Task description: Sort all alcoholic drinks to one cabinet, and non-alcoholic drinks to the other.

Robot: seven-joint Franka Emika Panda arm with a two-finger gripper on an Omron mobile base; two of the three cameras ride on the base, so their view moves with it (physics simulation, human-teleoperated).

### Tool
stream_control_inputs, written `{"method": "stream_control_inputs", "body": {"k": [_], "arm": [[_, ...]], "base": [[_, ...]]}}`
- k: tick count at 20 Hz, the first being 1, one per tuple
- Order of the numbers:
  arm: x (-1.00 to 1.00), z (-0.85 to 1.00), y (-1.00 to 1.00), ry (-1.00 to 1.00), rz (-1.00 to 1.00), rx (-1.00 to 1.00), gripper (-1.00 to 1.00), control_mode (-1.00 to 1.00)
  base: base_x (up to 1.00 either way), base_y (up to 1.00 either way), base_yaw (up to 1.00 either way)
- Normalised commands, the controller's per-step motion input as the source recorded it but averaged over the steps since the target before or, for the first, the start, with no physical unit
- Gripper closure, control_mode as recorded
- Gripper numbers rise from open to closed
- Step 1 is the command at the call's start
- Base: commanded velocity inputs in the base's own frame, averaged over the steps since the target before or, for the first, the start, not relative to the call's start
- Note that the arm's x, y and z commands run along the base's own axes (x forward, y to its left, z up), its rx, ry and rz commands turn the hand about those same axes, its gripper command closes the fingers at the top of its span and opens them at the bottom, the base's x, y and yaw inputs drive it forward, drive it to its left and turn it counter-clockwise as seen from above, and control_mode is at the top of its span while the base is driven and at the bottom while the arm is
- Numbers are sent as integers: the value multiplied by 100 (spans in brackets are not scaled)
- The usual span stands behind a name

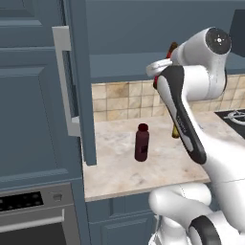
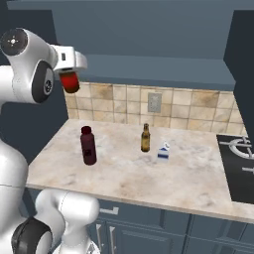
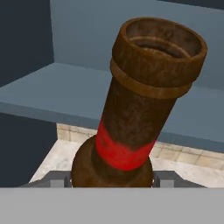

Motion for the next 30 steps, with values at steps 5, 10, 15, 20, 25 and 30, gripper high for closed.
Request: {"method": "stream_control_inputs", "body": {"k": [5, 10, 15, 20, 25, 30], "arm": [[48, 16, 18, -9, 6, -2, 100, -100], [69, 9, 8, 0, 0, 0, 100, -100], [81, 5, 1, 0, 0, 0, 100, -100], [78, 11, 0, 0, 0, 0, 100, -100], [73, -7, 0, 0, 0, -1, 100, -100], [66, -25, 0, 0, 0, -2, 100, -100]], "base": [[0, 0, 0], [0, 0, 0], [0, 0, 0], [0, 0, 0], [0, 0, 0], [0, 0, 0]]}}
